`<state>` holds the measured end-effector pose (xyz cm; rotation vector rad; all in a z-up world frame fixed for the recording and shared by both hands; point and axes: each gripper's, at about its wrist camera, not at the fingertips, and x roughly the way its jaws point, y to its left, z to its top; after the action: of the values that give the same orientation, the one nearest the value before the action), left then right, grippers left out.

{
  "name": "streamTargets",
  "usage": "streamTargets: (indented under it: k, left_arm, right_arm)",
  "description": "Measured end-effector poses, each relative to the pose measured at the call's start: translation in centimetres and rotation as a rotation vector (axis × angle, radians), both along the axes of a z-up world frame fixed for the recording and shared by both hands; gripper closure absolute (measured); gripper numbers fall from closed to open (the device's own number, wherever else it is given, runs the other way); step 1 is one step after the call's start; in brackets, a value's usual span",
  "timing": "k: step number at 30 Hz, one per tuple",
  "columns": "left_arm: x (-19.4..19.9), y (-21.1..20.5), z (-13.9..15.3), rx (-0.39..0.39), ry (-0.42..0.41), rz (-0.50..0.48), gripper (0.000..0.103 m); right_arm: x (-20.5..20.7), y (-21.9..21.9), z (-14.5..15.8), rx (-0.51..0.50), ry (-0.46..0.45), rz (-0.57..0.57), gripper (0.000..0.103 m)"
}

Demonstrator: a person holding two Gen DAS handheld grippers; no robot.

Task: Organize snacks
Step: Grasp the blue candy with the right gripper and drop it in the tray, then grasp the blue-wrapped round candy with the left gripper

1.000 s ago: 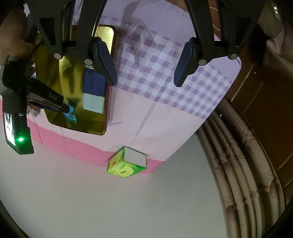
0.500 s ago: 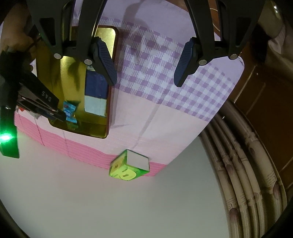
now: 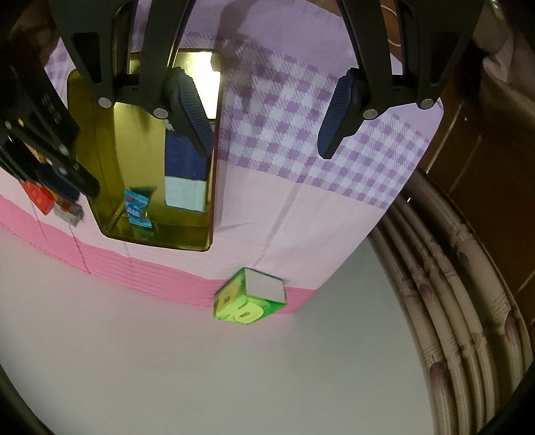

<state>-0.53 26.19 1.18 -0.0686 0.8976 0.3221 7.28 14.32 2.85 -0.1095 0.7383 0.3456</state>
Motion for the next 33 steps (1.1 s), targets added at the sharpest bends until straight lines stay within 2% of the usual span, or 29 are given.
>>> streamTargets:
  k: [9, 18, 21, 25, 33]
  left_arm:
    - [-0.3, -2.1, 0.4, 0.062, -0.022, -0.058, 0.038]
    - [-0.9, -4.7, 0.7, 0.119, -0.043, -0.129, 0.037]
    - [-1.1, -5.8, 0.8, 0.106, -0.050, -0.167, 0.037]
    - [-1.7, -8.2, 1.4, 0.138, -0.075, -0.247, 0.037]
    - [-1.3, -15.0, 2.7, -0.015, -0.014, -0.505, 0.037]
  right_arm:
    - [-5.0, -5.2, 0.5, 0.006, -0.029, -0.042, 0.075]
    - [-8.9, -13.1, -0.3, 0.002, -0.024, -0.163, 0.074]
    - [-10.1, -15.2, -1.0, -0.019, -0.028, -0.195, 0.073]
    - [-11.8, -18.7, -2.1, -0.049, -0.023, -0.244, 0.071]
    - [-14.0, -26.9, -4.0, -0.046, 0.017, -0.406, 0.069]
